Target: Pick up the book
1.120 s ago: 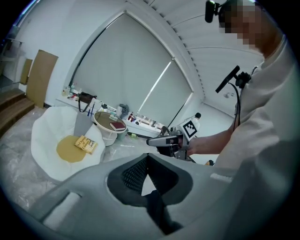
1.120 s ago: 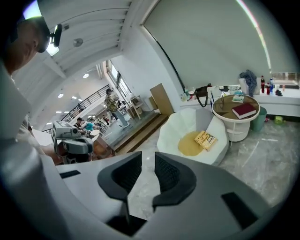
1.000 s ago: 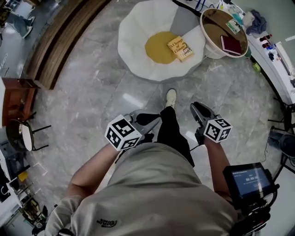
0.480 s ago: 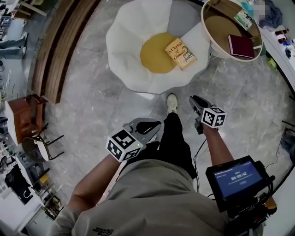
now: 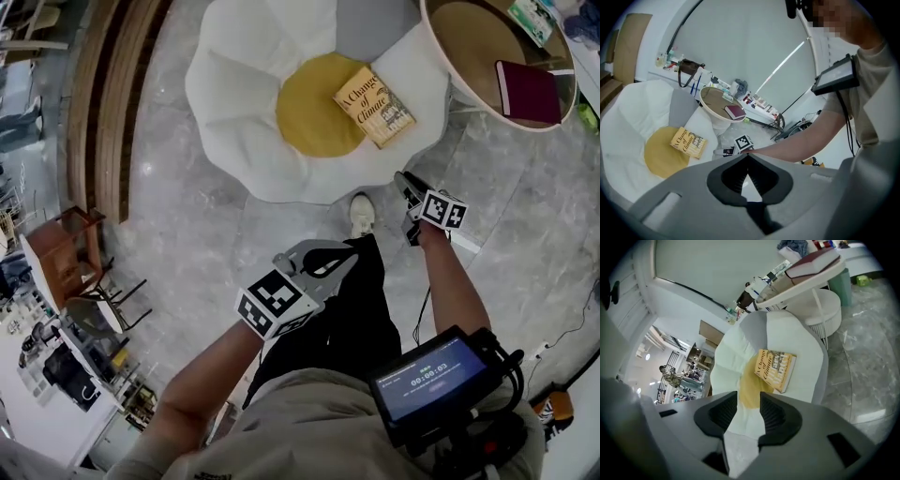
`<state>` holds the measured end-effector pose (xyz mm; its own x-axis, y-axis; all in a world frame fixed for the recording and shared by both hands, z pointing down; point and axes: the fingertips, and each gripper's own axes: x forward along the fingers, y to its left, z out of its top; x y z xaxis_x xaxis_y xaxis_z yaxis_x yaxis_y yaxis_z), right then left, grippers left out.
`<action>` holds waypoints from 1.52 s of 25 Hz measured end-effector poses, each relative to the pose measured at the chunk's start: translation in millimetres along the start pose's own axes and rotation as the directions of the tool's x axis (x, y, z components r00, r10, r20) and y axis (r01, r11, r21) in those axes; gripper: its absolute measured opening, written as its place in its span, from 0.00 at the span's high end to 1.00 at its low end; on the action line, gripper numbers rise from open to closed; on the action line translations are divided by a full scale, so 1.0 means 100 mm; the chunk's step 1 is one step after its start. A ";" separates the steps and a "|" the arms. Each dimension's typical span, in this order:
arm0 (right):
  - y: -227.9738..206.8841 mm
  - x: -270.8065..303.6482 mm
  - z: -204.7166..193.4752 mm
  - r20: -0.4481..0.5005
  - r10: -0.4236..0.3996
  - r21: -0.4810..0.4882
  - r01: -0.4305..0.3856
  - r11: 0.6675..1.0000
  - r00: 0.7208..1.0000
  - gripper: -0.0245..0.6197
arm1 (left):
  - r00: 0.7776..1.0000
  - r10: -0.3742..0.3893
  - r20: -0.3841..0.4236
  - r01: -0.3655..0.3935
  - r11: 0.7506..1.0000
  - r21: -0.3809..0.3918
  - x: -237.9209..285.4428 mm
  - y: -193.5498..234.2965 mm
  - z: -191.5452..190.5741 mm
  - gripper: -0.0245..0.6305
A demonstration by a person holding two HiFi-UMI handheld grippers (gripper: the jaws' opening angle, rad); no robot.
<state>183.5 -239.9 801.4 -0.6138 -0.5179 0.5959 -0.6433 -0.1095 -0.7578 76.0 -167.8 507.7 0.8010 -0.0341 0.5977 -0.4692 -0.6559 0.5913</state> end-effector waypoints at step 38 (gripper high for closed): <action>-1.07 1.95 0.42 0.096 -0.035 0.375 -0.004 0.927 0.995 0.67 | 0.997 0.037 0.062 -0.024 0.981 -0.191 0.50 1.15 -0.29 0.95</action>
<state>152.1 -364.3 987.7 -0.5443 -0.5926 0.5938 -0.4222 -0.4181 -0.8043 51.2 -223.2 621.7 0.8045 -0.1046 0.5846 -0.5511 -0.4986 0.6691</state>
